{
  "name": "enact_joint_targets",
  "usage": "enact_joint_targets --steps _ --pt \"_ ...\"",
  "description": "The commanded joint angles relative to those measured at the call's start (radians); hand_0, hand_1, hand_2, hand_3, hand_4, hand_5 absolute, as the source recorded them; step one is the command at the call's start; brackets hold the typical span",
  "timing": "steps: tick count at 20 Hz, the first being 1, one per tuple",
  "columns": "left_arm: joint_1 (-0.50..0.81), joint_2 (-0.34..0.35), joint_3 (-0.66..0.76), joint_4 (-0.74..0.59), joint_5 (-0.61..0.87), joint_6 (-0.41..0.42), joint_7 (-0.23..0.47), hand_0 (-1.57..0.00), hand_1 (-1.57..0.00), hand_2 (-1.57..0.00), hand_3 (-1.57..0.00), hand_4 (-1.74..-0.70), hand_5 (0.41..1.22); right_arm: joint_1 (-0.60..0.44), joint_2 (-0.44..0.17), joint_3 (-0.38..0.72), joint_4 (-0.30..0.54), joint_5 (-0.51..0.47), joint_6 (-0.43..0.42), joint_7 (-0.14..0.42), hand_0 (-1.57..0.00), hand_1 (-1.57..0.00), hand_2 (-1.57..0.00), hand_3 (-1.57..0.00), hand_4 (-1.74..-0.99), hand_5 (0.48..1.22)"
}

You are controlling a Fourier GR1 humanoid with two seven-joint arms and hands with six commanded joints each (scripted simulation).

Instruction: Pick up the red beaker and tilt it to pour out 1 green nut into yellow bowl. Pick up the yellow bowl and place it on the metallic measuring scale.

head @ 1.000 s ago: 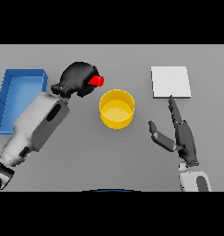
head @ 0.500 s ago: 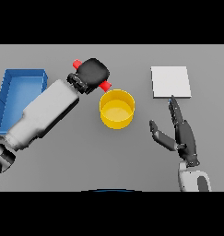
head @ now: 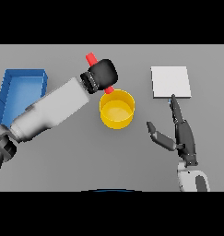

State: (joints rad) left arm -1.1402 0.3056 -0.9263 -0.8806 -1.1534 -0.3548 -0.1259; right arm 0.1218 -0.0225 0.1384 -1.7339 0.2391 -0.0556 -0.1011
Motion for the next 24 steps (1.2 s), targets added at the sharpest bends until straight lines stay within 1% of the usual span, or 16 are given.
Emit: enact_joint_targets --steps 1,3,4,6,7,12,13,14,15,17,18,19,20,22,23,24 --pt "-0.017 -0.006 -0.016 0.011 -0.015 -0.009 -0.007 -1.57 -1.57 -1.57 -1.55 -1.74 1.221 0.002 -0.002 -0.002 0.001 -0.005 0.004 0.004 0.0 0.0 0.0 0.0 -1.152 0.567" --pt "-0.035 0.002 -0.053 0.018 -0.051 0.002 -0.036 -1.57 -1.57 -1.57 -1.56 -1.74 1.221 -0.011 -0.004 -0.014 -0.001 -0.022 0.008 0.016 0.0 0.0 0.0 0.0 -1.147 0.566" --pt "-0.041 -0.003 -0.075 0.036 -0.071 0.011 -0.045 -1.57 -1.57 -1.57 -1.56 -1.74 1.221 -0.002 -0.003 -0.01 0.004 -0.021 0.01 0.007 0.0 0.0 0.0 0.0 -1.135 0.567" --pt "-0.056 -0.012 -0.111 0.042 -0.109 0.018 -0.046 -1.57 -1.57 -1.57 -1.56 -1.74 1.221 -0.001 0.005 -0.001 0.002 -0.007 0.002 0.02 0.0 0.0 0.0 0.0 -1.129 0.566" --pt "-0.065 -0.012 -0.123 0.053 -0.122 0.037 -0.064 -1.57 -1.57 -1.57 -1.57 -1.73 1.221 0.0 0.0 0.001 0.003 0.001 0.003 0.007 0.0 0.0 0.0 0.0 -1.132 0.573" --pt "-0.123 -0.039 -0.186 0.061 -0.198 0.033 -0.063 -1.57 -1.57 -1.57 -1.57 -1.73 1.221 0.0 0.002 -0.01 0.01 -0.017 0.003 0.002 0.0 0.0 0.0 0.0 -1.13 0.577" --pt "-0.146 -0.031 -0.2 0.057 -0.214 0.038 -0.085 -1.57 -1.57 -1.57 -1.57 -1.73 1.221 0.012 -0.002 -0.004 -0.002 -0.007 0.002 -0.016 0.0 0.0 0.0 0.0 -1.128 0.575" --pt "-0.175 -0.035 -0.209 0.068 -0.229 0.045 -0.096 -1.57 -1.57 -1.57 -1.57 -1.73 1.221 0.013 -0.003 -0.006 -0.012 -0.008 0.001 -0.014 0.0 0.0 0.0 0.0 -1.133 0.575" --pt "-0.196 -0.026 -0.21 0.054 -0.229 0.029 -0.119 -1.57 -1.57 -1.57 -1.57 -1.73 1.221 0.006 0.0 -0.005 -0.013 -0.005 -0.004 0.003 0.0 0.0 0.0 0.0 -1.138 0.572" --pt "-0.291 -0.007 -0.205 0.1 -0.253 0.049 -0.147 -1.57 -1.57 -1.57 -1.57 -1.73 1.221 0.001 0.013 0.001 -0.008 -0.004 -0.007 0.022 0.0 0.0 0.0 0.0 -1.138 0.565" --pt "-0.336 0.003 -0.184 0.124 -0.25 0.066 -0.157 -1.57 -1.57 -1.57 -1.57 -1.73 1.221 0.003 0.01 0.004 -0.012 0.009 -0.013 0.01 0.0 0.0 0.0 0.0 -1.135 0.563" --pt "-0.367 0.014 -0.15 0.145 -0.23 0.055 -0.161 -1.57 -1.57 -1.57 -1.57 -1.73 1.221 0.008 0.005 0.003 -0.004 0.01 -0.011 -0.004 0.0 0.0 0.0 0.0 -1.133 0.557" --pt "-0.39 0.028 -0.119 0.175 -0.218 0.074 -0.157 -1.57 -1.57 -1.57 -1.57 -1.72 1.221 0.005 0.009 0.006 -0.008 0.007 -0.009 -0.002 0.0 0.0 0.0 0.0 -1.13 0.554" --pt "-0.435 0.052 -0.046 0.239 -0.19 0.106 -0.121 -1.57 -1.57 -1.57 -1.57 -1.72 1.221 -0.005 0.009 0.006 -0.002 -0.003 0.002 -0.007 0.0 0.0 0.0 0.0 -1.128 0.554" --pt "-0.469 0.073 0.005 0.274 -0.16 0.095 -0.116 -1.57 -1.57 -1.57 -1.57 -1.72 1.221 -0.01 0.004 0.006 0.001 -0.002 0.004 -0.001 0.0 0.0 0.0 0.0 -1.117 0.554" --pt "-0.49 0.082 0.063 0.314 -0.124 0.076 -0.083 -1.57 -1.57 -1.57 -1.57 -1.73 1.221 -0.02 0.008 0.003 0.008 -0.024 0.017 -0.007 0.0 0.0 0.0 0.0 -1.105 0.559"
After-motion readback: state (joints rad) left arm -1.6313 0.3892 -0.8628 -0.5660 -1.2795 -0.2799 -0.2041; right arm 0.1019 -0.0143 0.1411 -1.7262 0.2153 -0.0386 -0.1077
